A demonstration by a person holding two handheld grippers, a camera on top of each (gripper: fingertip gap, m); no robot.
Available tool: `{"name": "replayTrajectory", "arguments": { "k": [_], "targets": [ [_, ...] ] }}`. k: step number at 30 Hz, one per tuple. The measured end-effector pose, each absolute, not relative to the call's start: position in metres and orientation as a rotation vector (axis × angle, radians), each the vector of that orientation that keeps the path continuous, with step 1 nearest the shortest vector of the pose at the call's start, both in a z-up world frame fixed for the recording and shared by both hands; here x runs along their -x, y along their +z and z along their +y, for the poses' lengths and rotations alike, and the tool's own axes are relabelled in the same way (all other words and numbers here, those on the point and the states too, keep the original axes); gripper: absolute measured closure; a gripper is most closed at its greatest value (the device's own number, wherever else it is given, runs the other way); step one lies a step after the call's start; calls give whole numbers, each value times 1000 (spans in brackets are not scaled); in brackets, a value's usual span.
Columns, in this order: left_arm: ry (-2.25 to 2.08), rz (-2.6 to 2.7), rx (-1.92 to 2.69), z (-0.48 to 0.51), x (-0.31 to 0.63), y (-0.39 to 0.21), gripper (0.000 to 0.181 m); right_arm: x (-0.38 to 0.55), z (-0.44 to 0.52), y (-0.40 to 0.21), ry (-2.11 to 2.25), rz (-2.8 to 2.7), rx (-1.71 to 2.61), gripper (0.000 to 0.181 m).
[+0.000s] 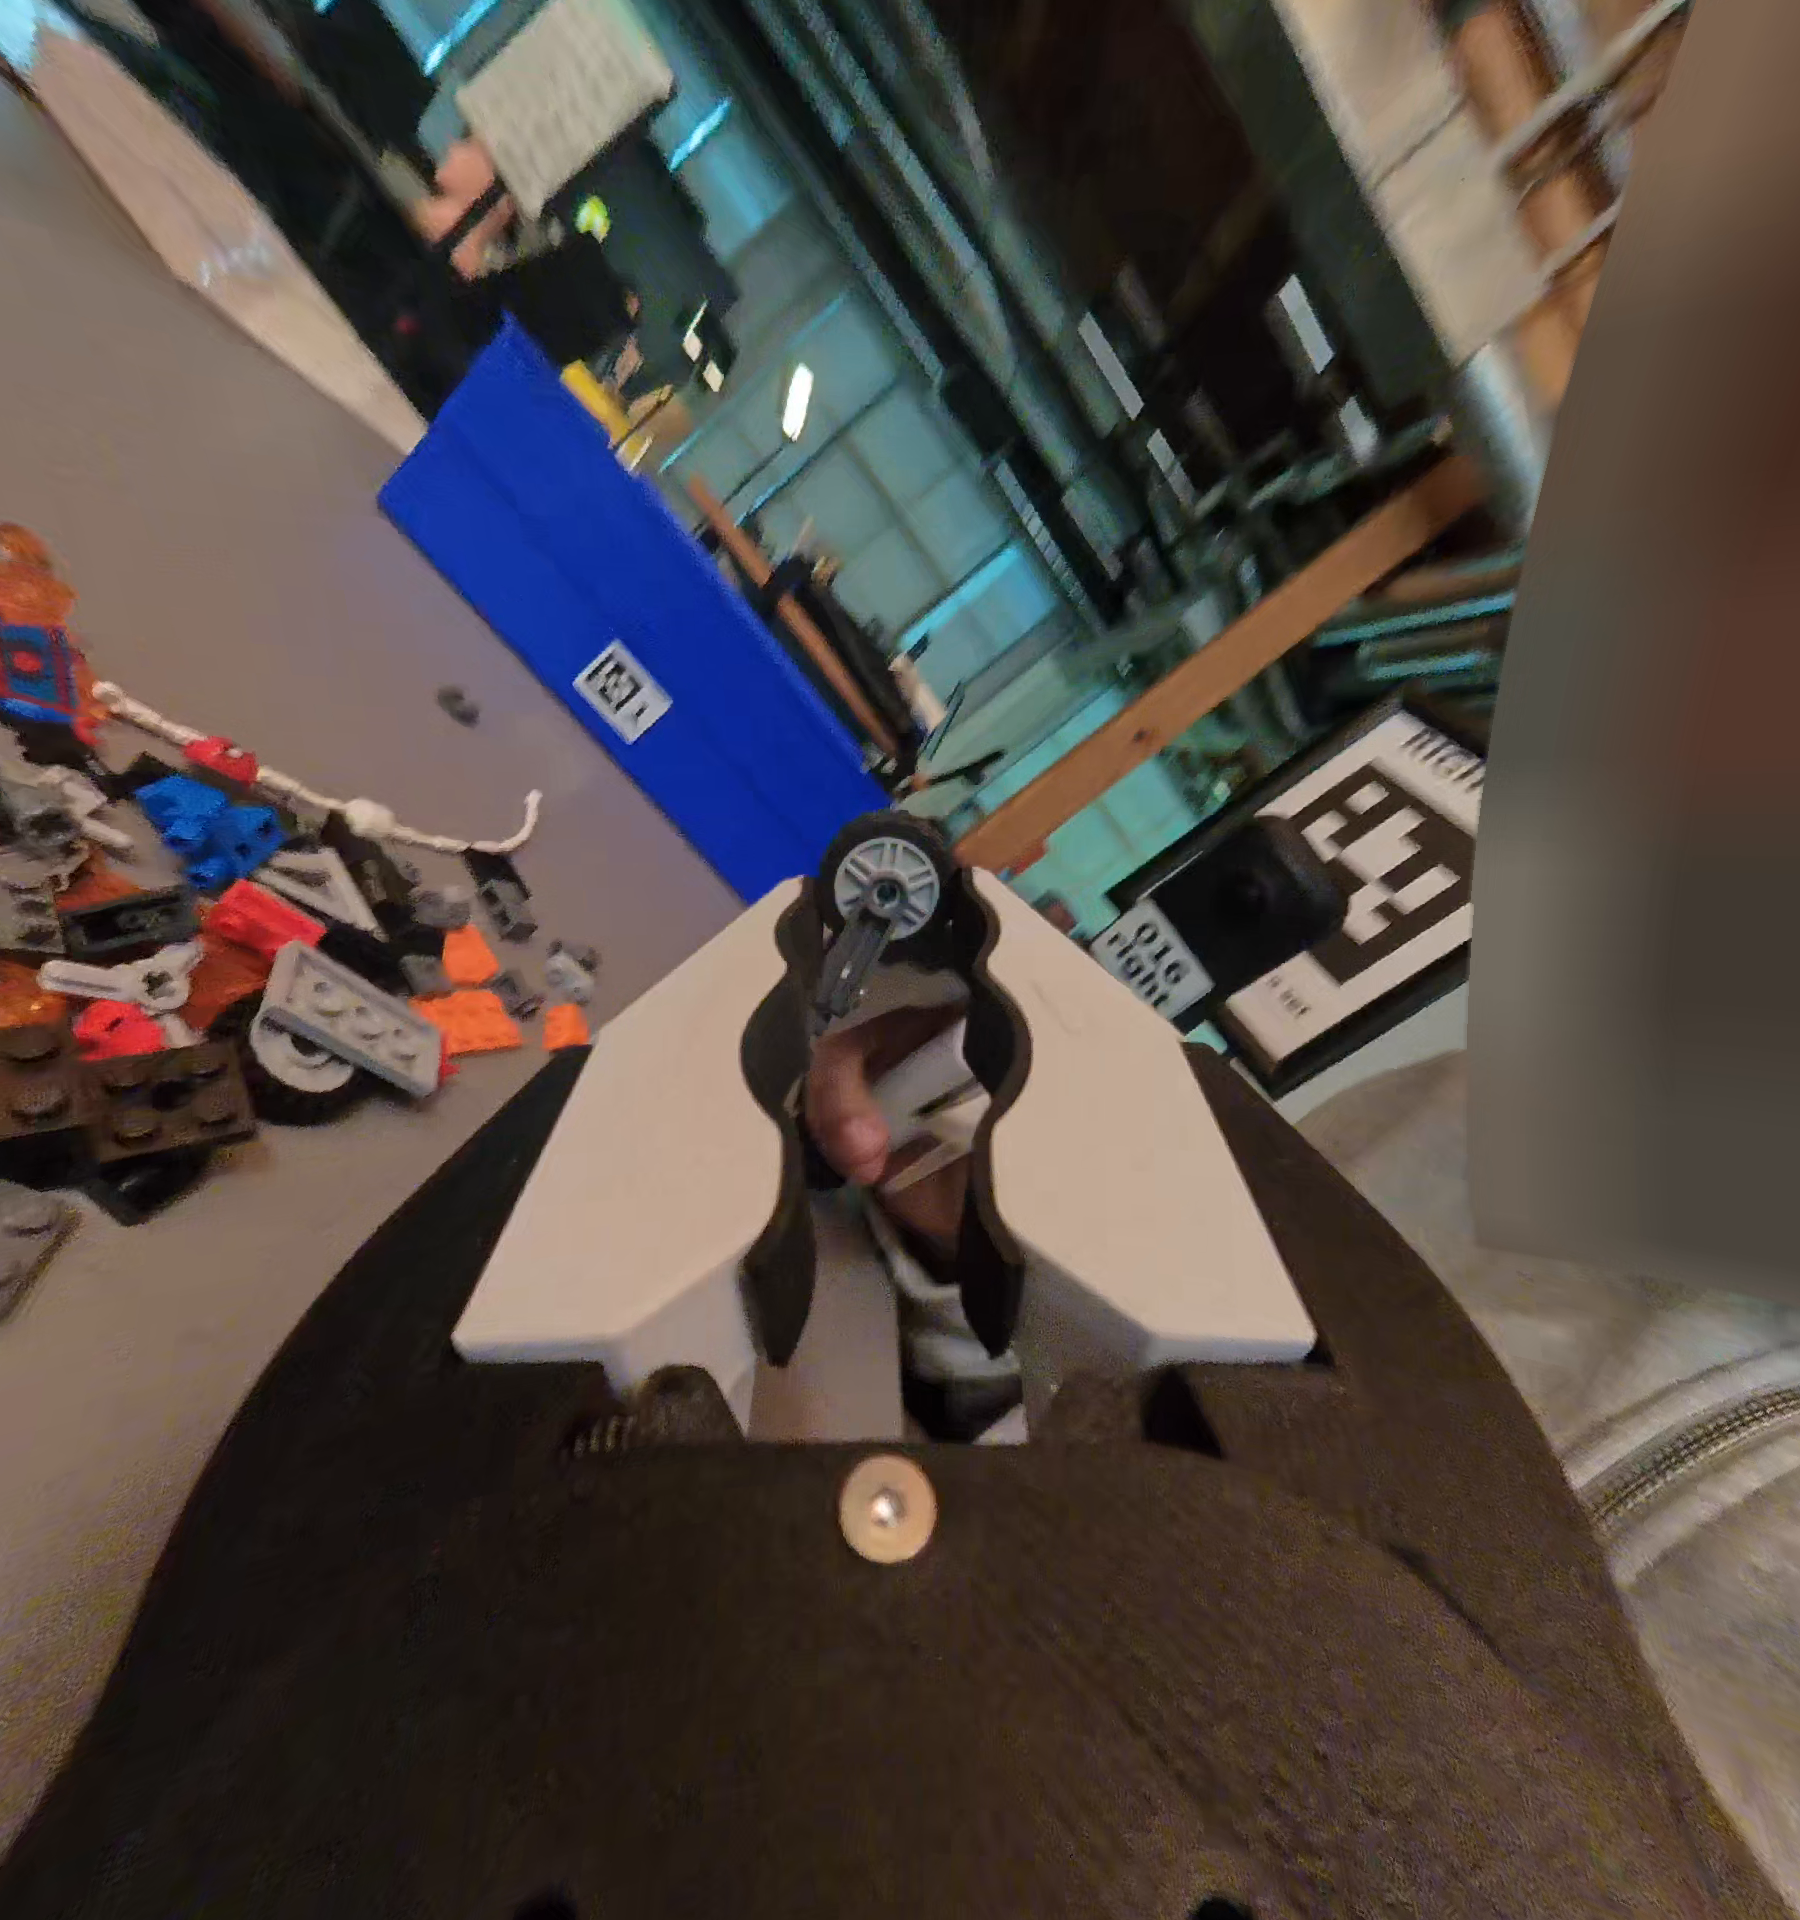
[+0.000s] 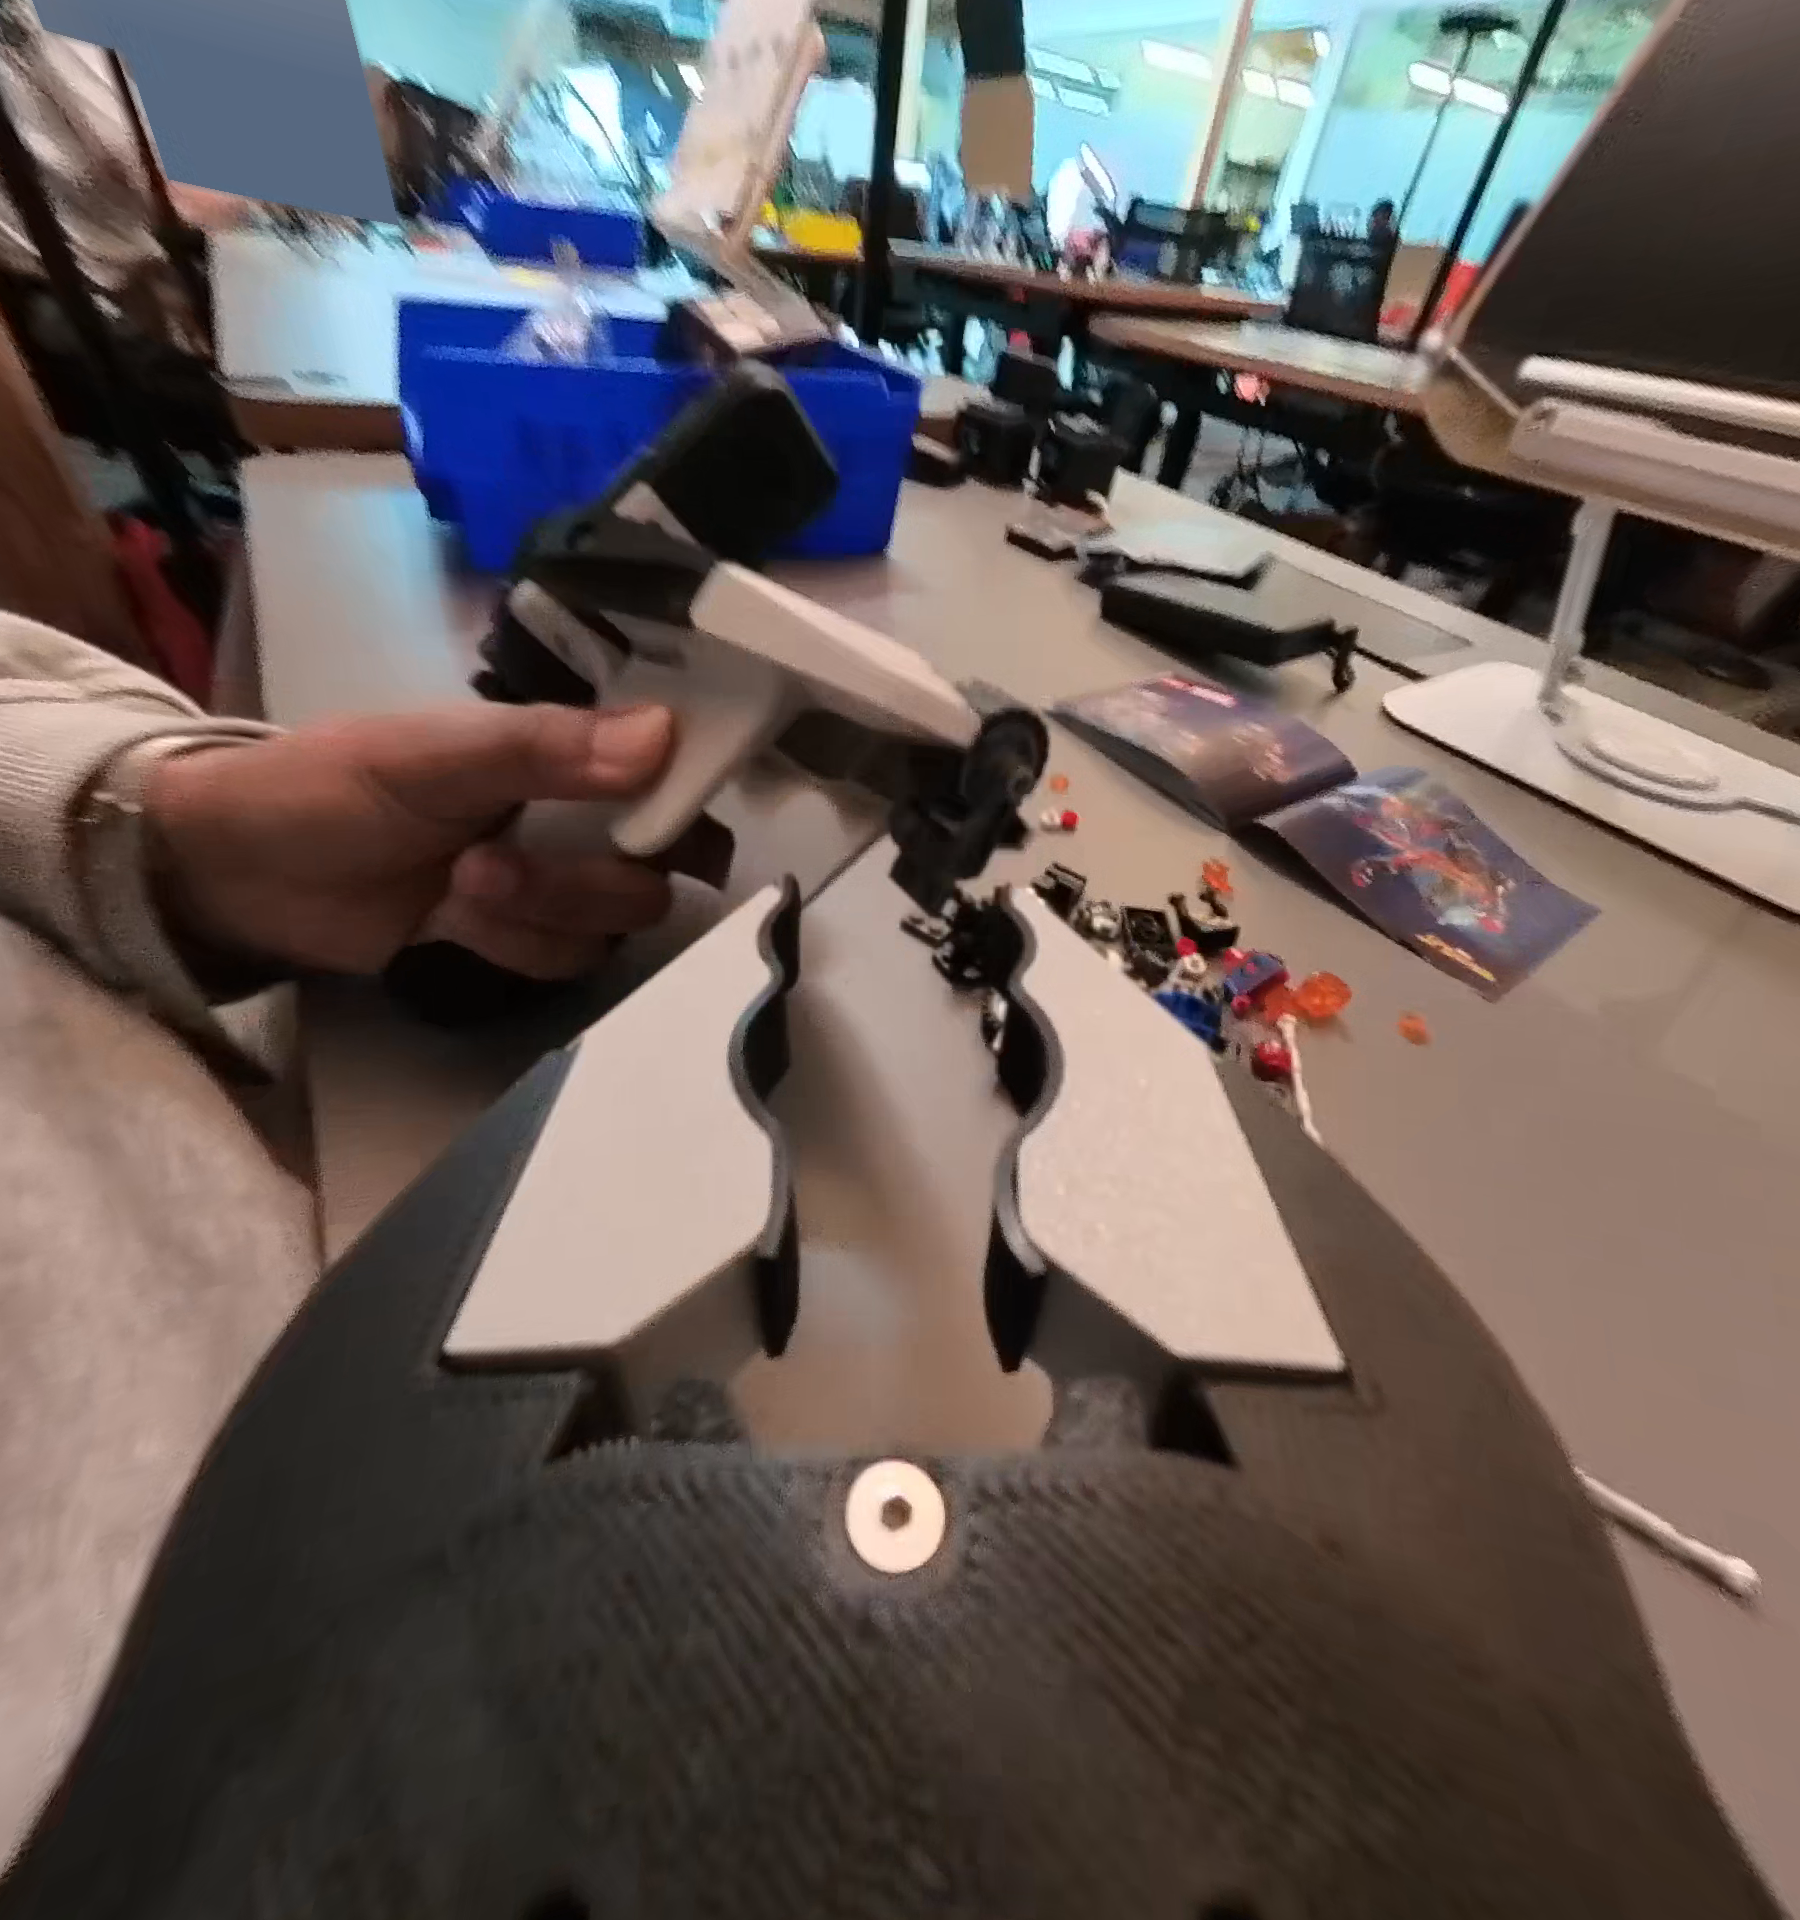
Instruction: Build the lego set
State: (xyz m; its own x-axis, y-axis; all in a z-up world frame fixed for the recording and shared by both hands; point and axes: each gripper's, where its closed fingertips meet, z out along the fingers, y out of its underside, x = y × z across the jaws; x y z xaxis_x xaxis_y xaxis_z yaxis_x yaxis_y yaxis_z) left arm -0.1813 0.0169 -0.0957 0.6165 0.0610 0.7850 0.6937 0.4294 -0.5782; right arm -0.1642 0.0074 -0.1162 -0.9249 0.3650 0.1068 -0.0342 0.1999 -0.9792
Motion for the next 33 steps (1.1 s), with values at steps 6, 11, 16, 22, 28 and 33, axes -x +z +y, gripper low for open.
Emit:
{"name": "replayTrajectory", "arguments": {
  "k": [6,11,16,22,28,33],
  "targets": [
    [-315,-774,1084,17,170,-92,158,159,2,-116,1688,-2097,265,162],
    [-307,-715,1088,18,160,-87,158,149,8,-110,1827,-2120,340,175],
    [-315,-665,1080,17,152,-81,159,139,16,-98,2029,-2112,421,175],
    [-306,-681,1130,24,150,-87,159,141,5,-108,1631,-1968,268,114],
    [-364,-686,1140,29,146,-90,159,149,17,-93,1344,-1691,155,168],
    [-405,-640,1087,25,143,-81,147,150,22,-89,1759,-1855,431,179]
  ]
}}
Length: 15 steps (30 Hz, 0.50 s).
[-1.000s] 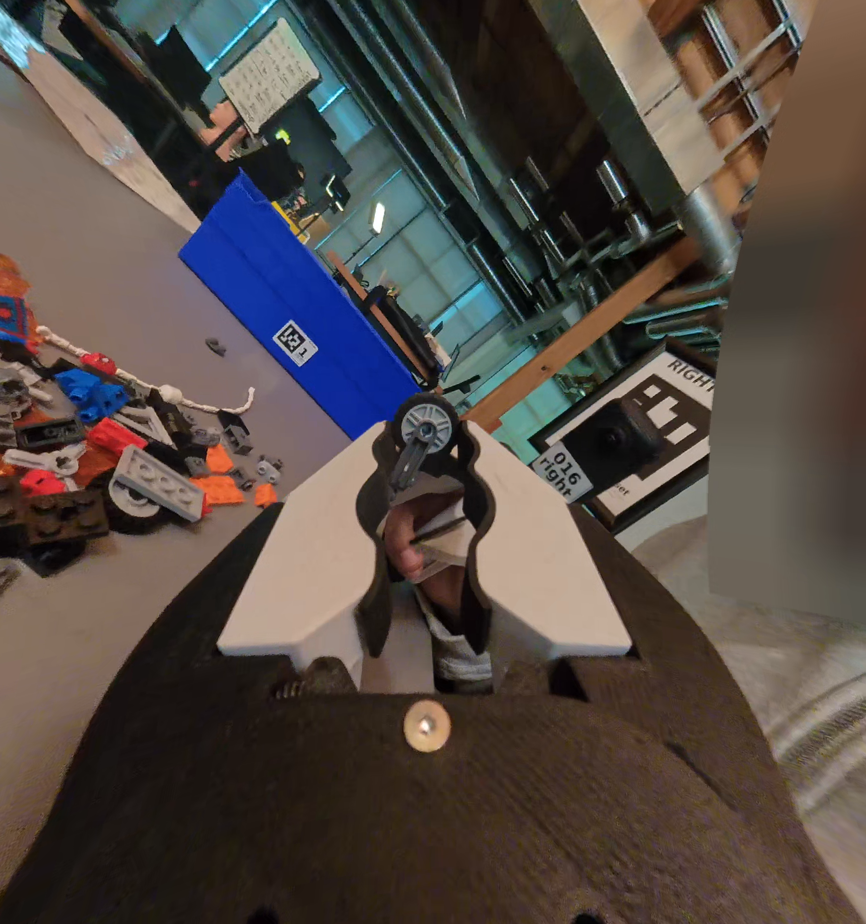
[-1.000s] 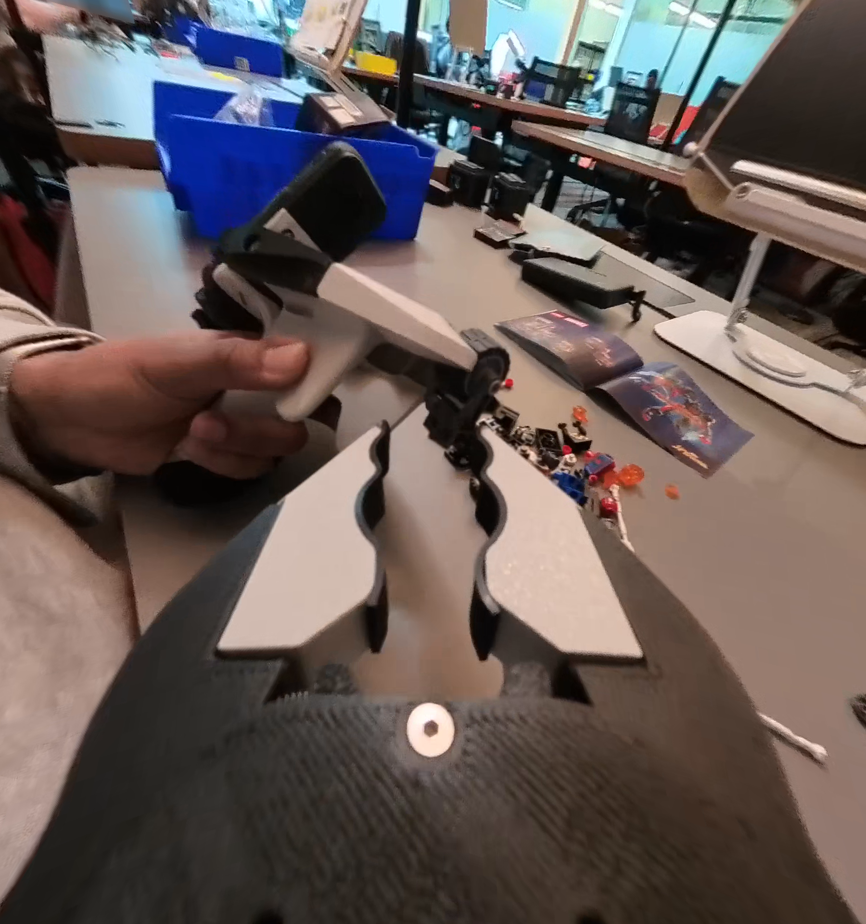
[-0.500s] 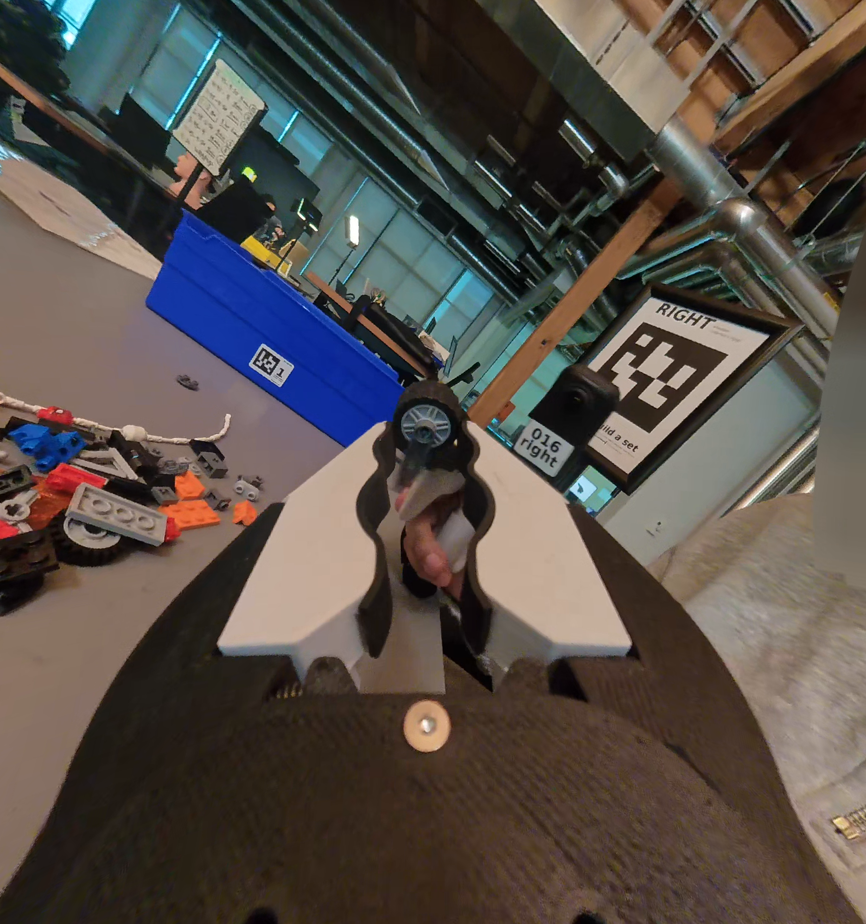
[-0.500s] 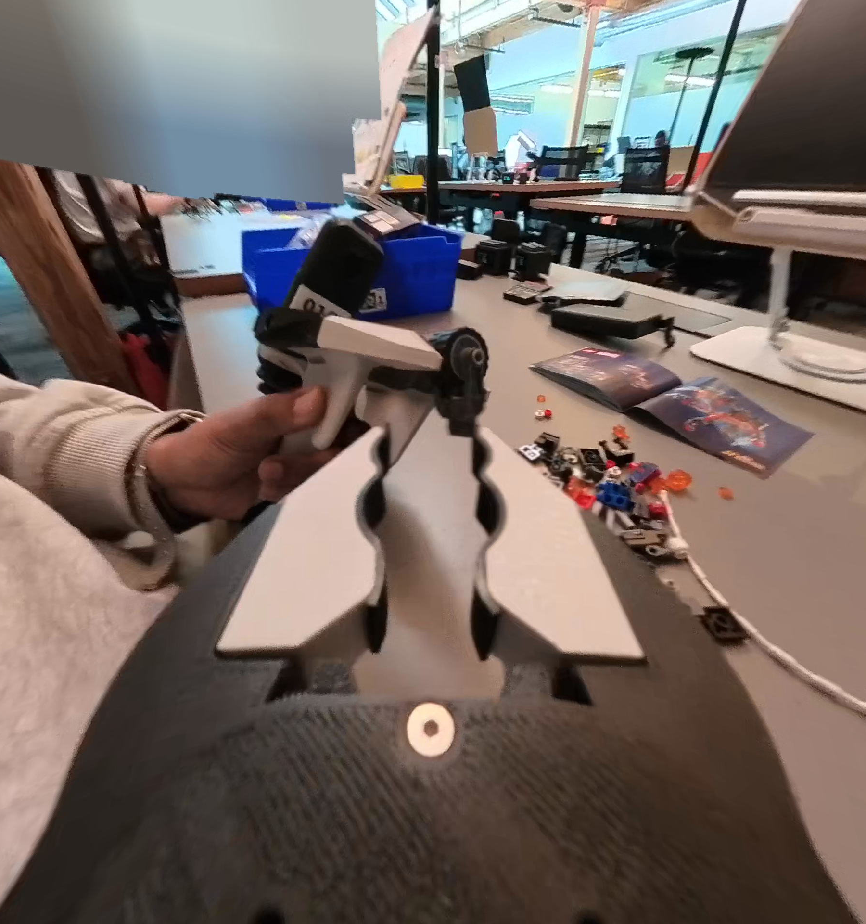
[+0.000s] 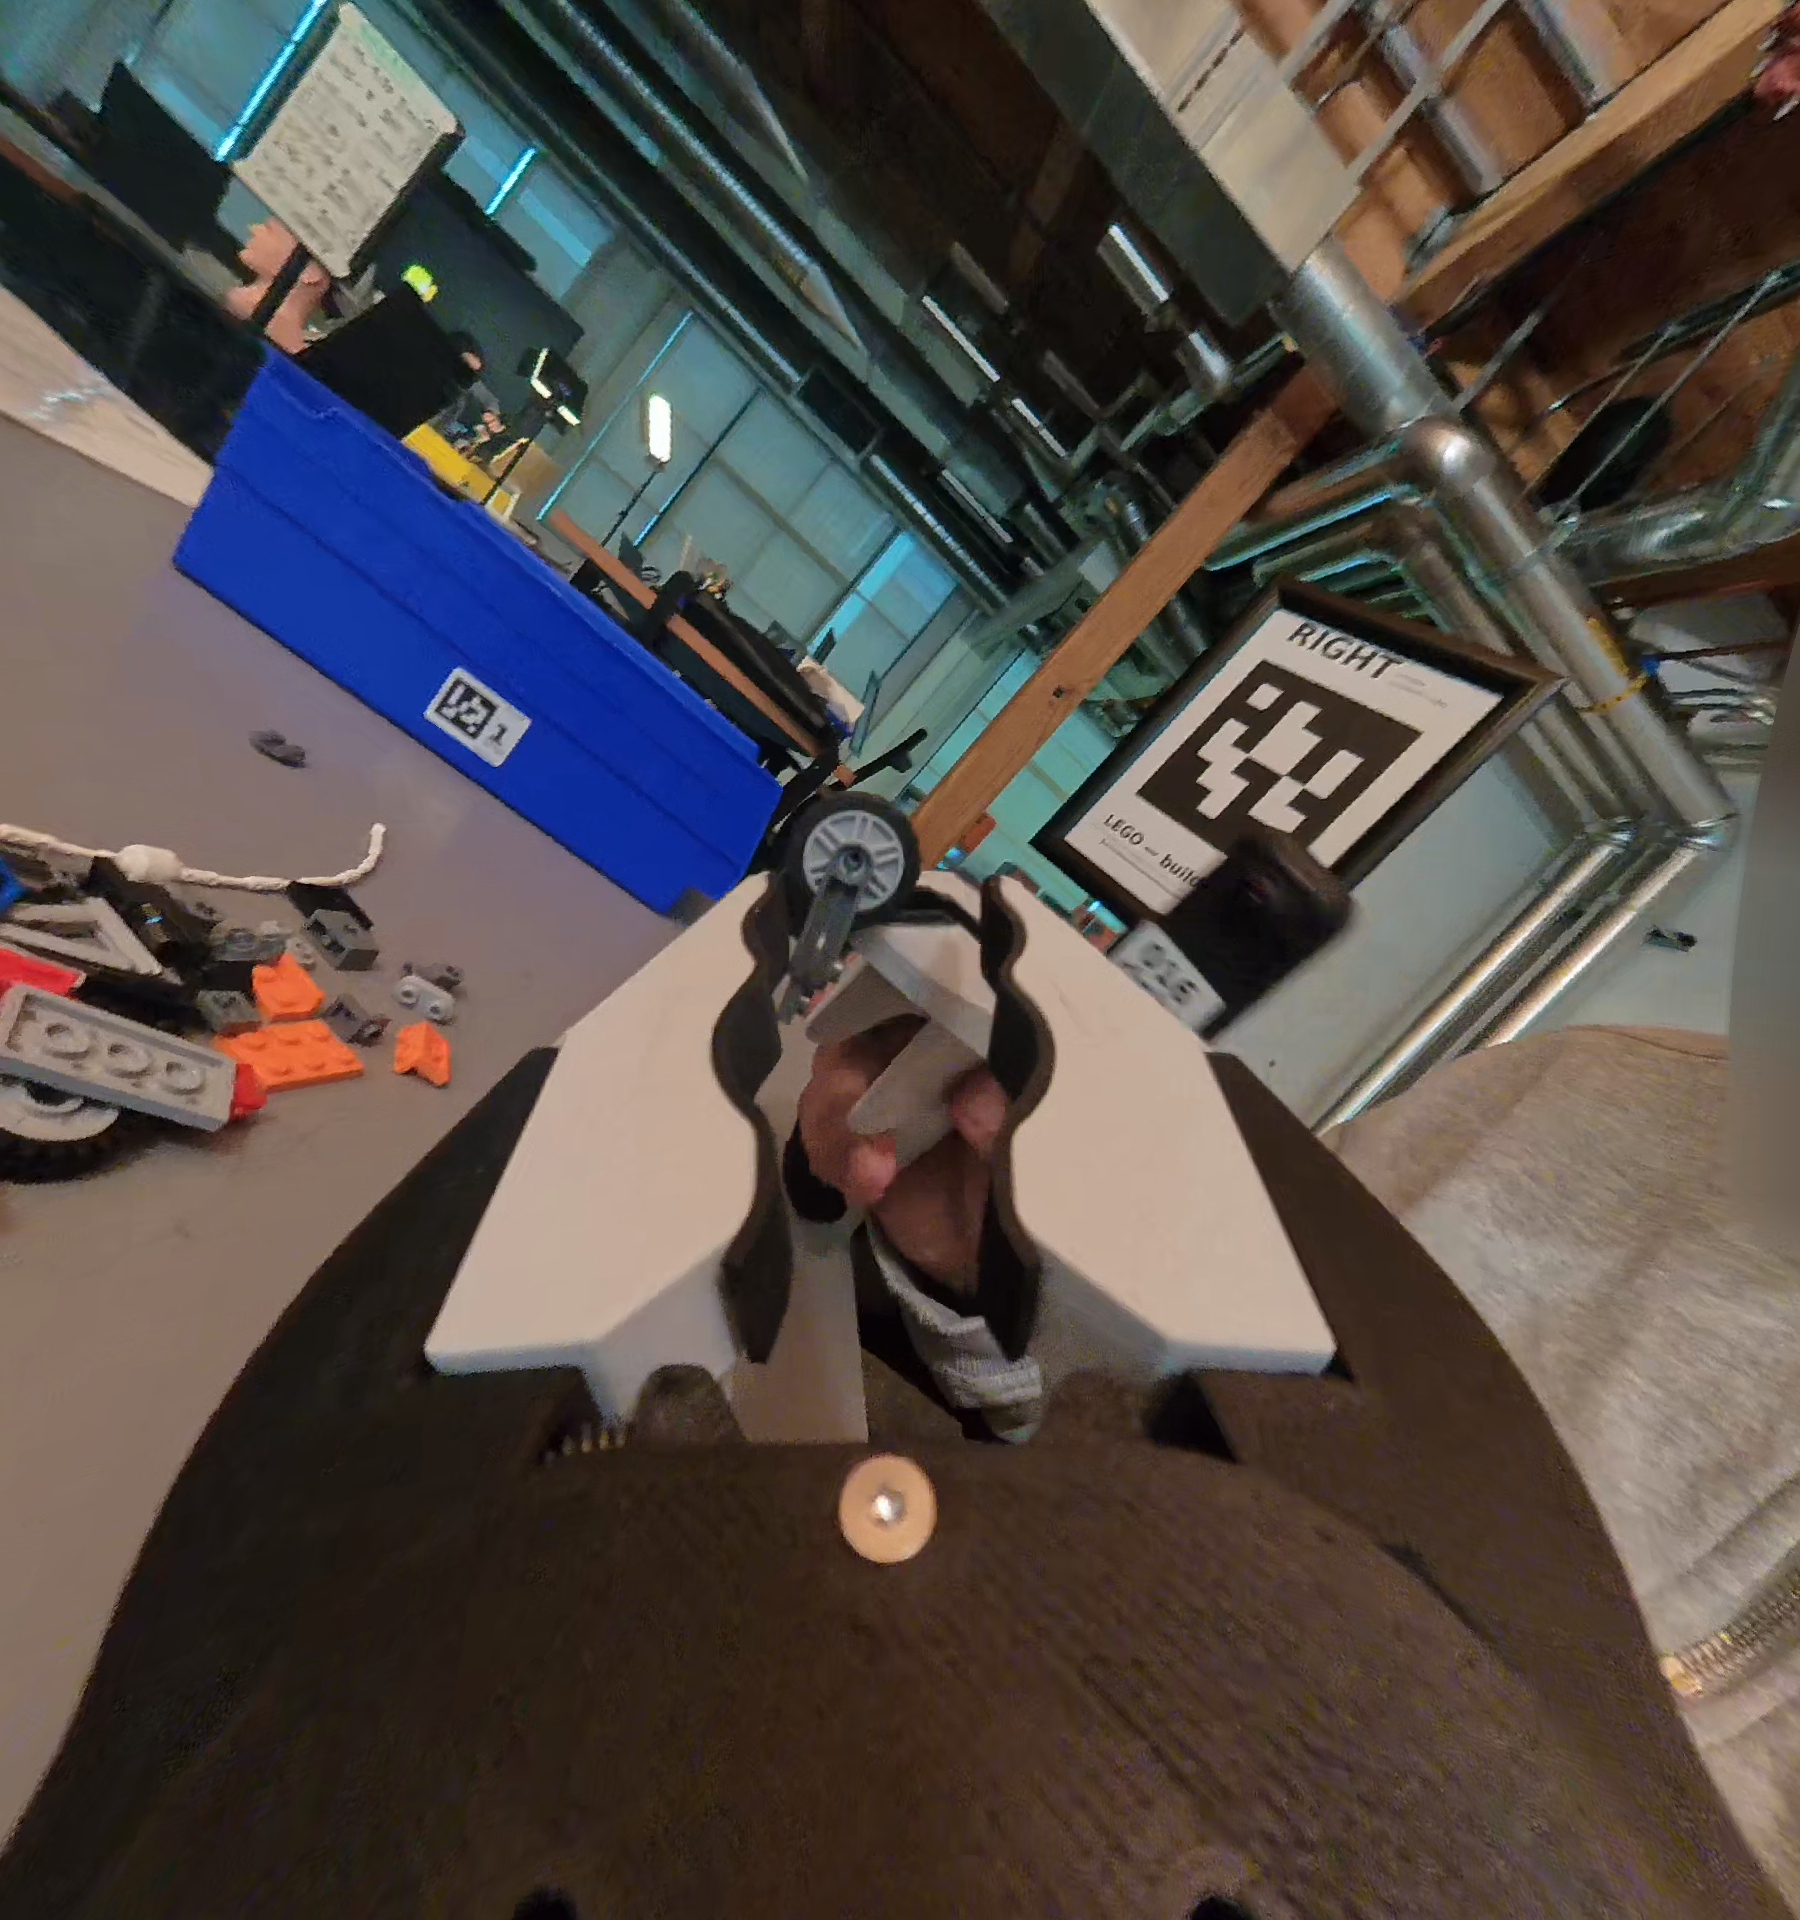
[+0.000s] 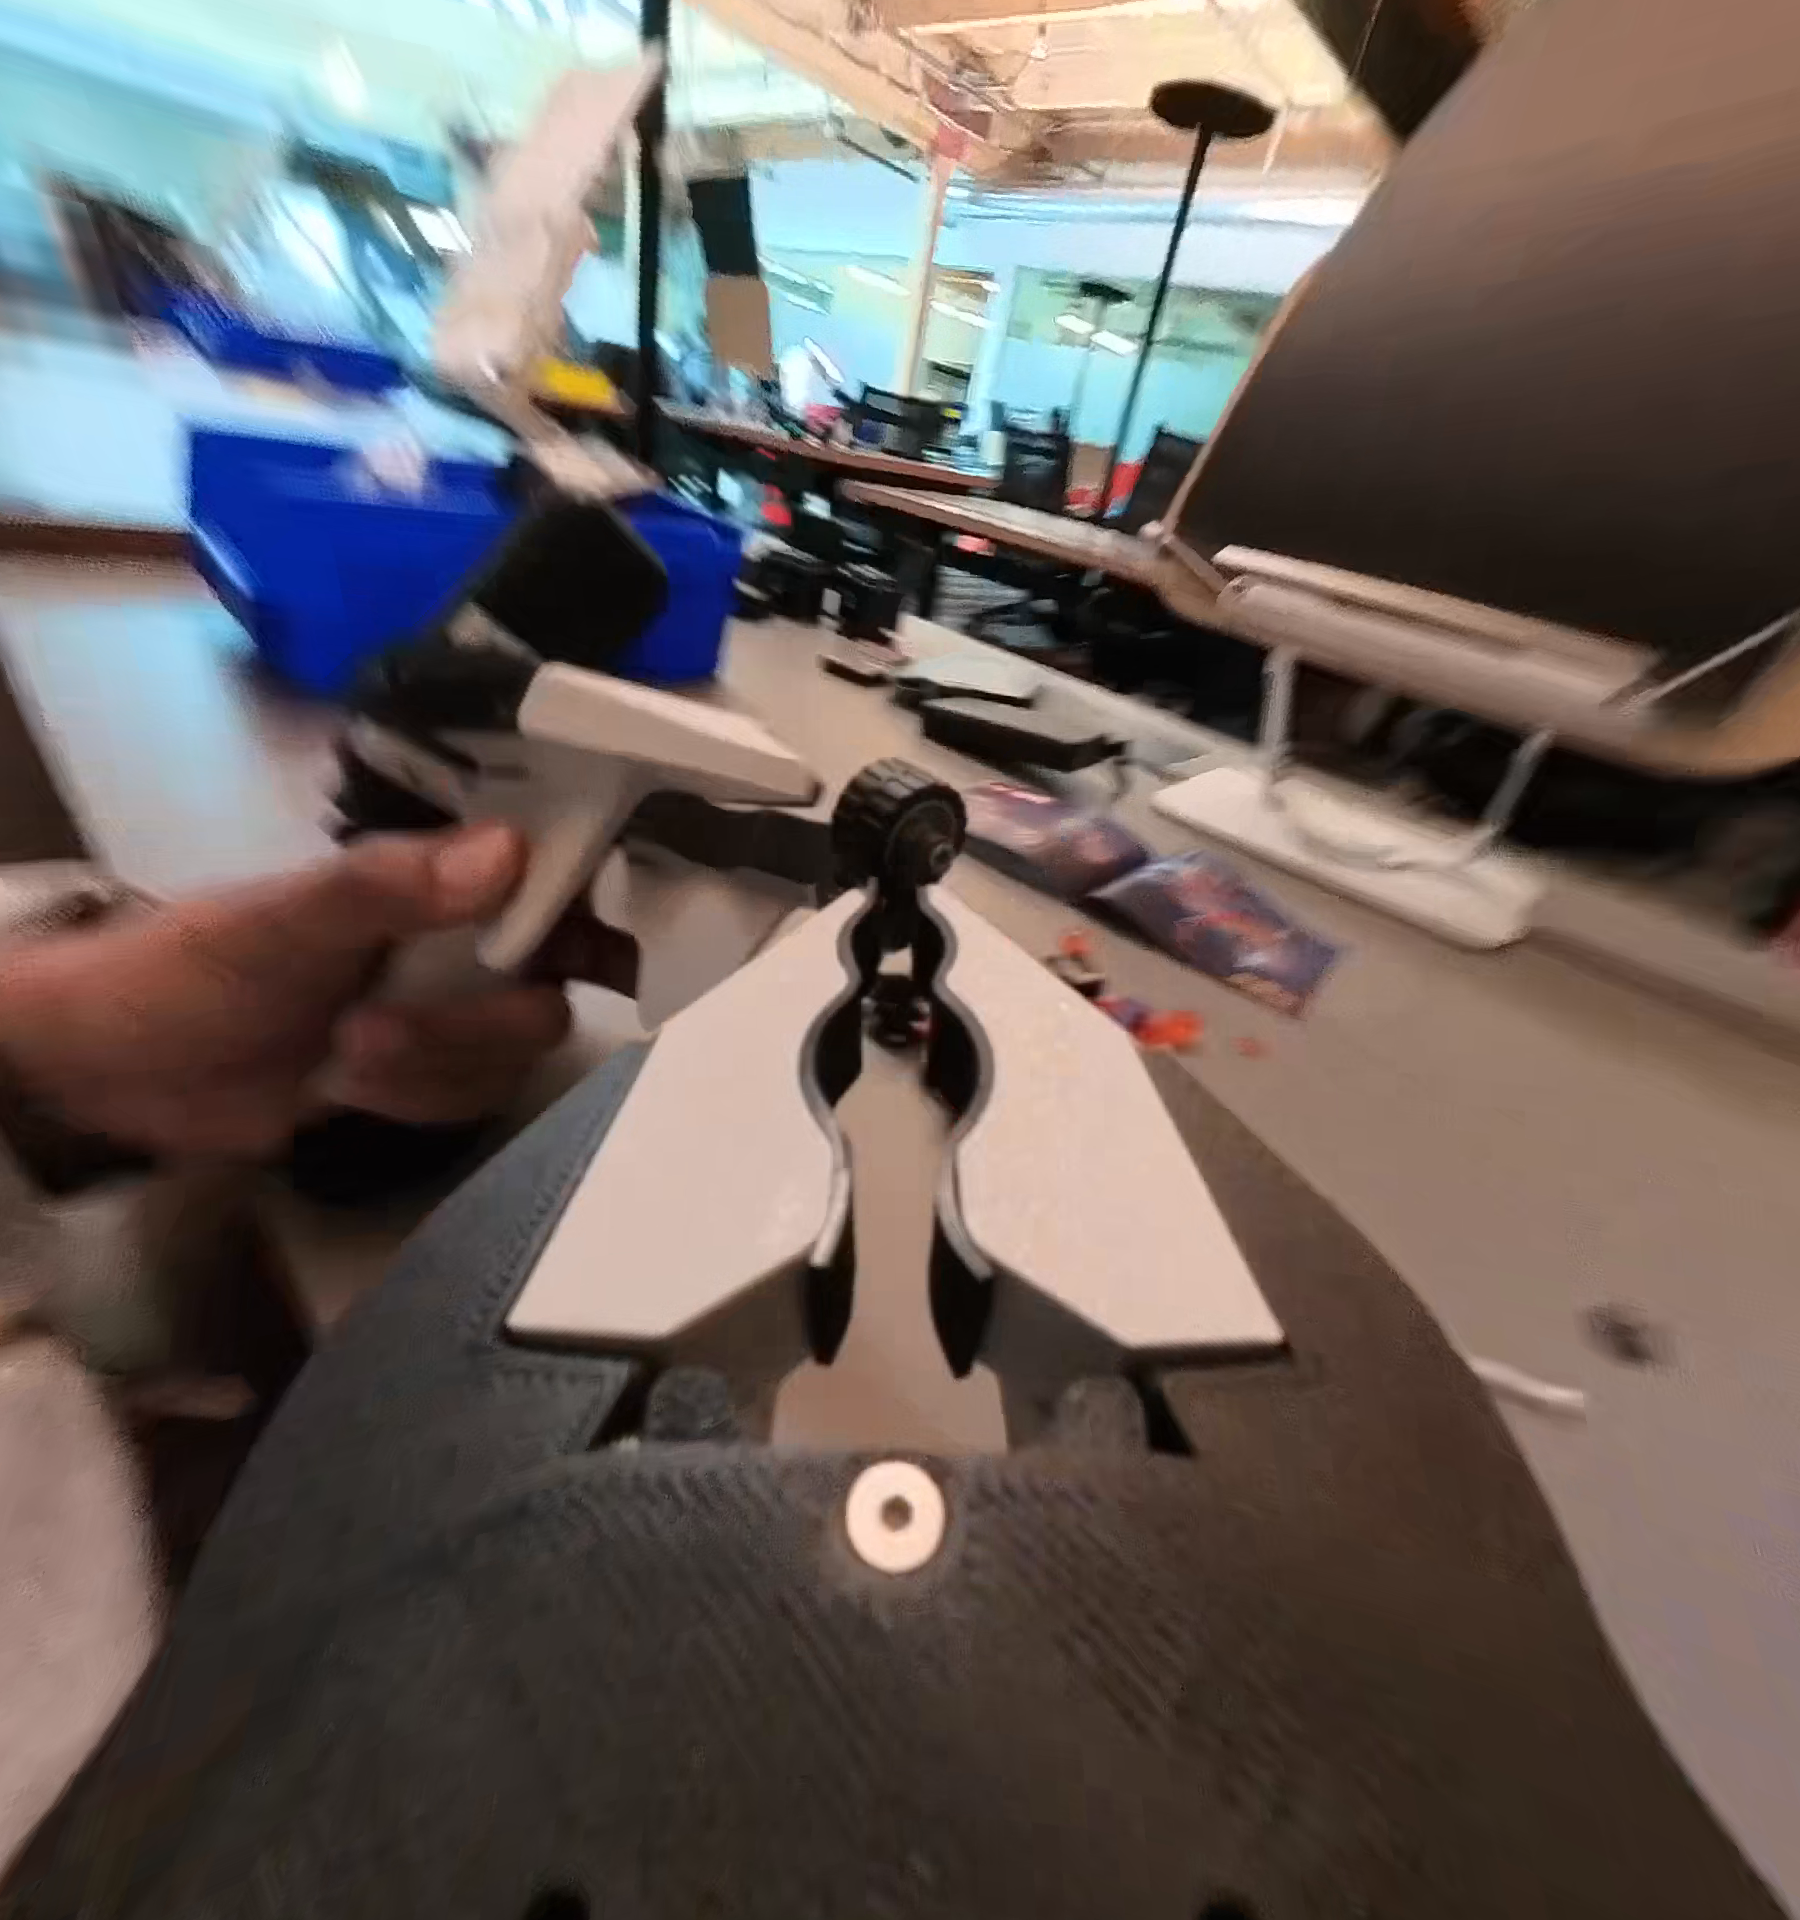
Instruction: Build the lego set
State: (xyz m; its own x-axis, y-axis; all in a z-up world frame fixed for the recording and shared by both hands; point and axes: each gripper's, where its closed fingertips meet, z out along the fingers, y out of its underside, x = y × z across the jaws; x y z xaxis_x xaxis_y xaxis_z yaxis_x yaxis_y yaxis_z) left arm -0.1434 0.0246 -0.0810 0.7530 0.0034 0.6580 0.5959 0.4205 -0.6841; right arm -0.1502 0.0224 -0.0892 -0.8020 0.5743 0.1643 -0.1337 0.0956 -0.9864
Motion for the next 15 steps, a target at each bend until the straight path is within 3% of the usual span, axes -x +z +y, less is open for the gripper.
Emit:
{"name": "replayTrajectory", "arguments": {
  "k": [3,6,7,12,15],
  "targets": [
    [-415,-617,1076,24,141,-78,146,152,28,-85,2195,-1963,712,181],
    [-403,-626,1130,30,140,-83,162,154,32,-86,2462,-2000,863,181],
    [-365,-644,1141,29,143,-85,173,153,30,-88,2501,-2027,884,181],
    [-224,-671,1155,21,148,-85,177,150,26,-95,2476,-2127,903,181],
    [-140,-677,1191,20,148,-86,176,154,30,-93,2456,-2086,898,161]
  ]
}}
